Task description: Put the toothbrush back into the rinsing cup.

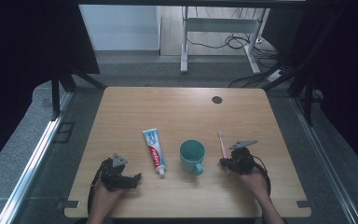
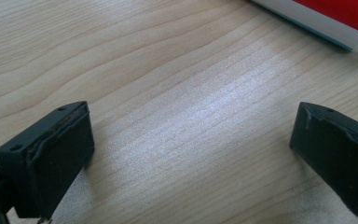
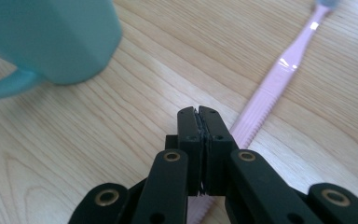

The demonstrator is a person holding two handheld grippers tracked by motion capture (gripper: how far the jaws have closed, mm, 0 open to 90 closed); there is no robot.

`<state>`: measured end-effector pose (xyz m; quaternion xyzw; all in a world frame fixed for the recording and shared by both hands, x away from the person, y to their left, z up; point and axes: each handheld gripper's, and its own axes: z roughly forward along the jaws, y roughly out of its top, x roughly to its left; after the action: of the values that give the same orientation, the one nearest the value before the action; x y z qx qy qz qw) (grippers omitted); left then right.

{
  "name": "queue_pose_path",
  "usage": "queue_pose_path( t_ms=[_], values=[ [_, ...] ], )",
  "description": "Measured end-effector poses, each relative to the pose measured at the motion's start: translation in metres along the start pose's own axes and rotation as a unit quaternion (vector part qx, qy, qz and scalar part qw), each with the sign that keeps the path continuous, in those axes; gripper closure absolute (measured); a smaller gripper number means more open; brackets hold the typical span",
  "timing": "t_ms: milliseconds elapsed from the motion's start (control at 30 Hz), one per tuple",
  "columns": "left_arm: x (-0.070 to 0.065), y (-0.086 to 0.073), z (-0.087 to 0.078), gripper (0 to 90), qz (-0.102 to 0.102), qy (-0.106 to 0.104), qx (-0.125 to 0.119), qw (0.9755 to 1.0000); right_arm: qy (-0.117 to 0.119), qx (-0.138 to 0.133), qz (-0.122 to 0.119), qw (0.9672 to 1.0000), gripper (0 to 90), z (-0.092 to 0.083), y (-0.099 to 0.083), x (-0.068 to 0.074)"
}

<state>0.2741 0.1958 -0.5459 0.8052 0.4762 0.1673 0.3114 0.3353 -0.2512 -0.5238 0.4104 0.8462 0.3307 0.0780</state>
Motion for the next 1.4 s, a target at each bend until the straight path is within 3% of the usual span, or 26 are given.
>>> queue_pose_path(
  t_ms=[267,567,1033,1400],
  values=[
    [0.000,0.000,0.000,0.0,0.000,0.000,0.000,1.0000,-0.012,0.001,0.010,0.9999,87.3,-0.007,-0.008,-0.011],
    [0.000,0.000,0.000,0.0,0.000,0.000,0.000,1.0000,-0.016,0.004,0.004,0.9999,83.2,-0.014,-0.004,-0.009],
    [0.000,0.000,0.000,0.0,-0.001,0.000,-0.001,1.0000,-0.041,0.062,0.012,0.9972,69.0,-0.019,0.010,-0.020],
    [0.000,0.000,0.000,0.0,-0.001,-0.001,0.000,1.0000,-0.053,0.117,0.016,0.9915,65.1,-0.012,0.031,-0.025]
  ],
)
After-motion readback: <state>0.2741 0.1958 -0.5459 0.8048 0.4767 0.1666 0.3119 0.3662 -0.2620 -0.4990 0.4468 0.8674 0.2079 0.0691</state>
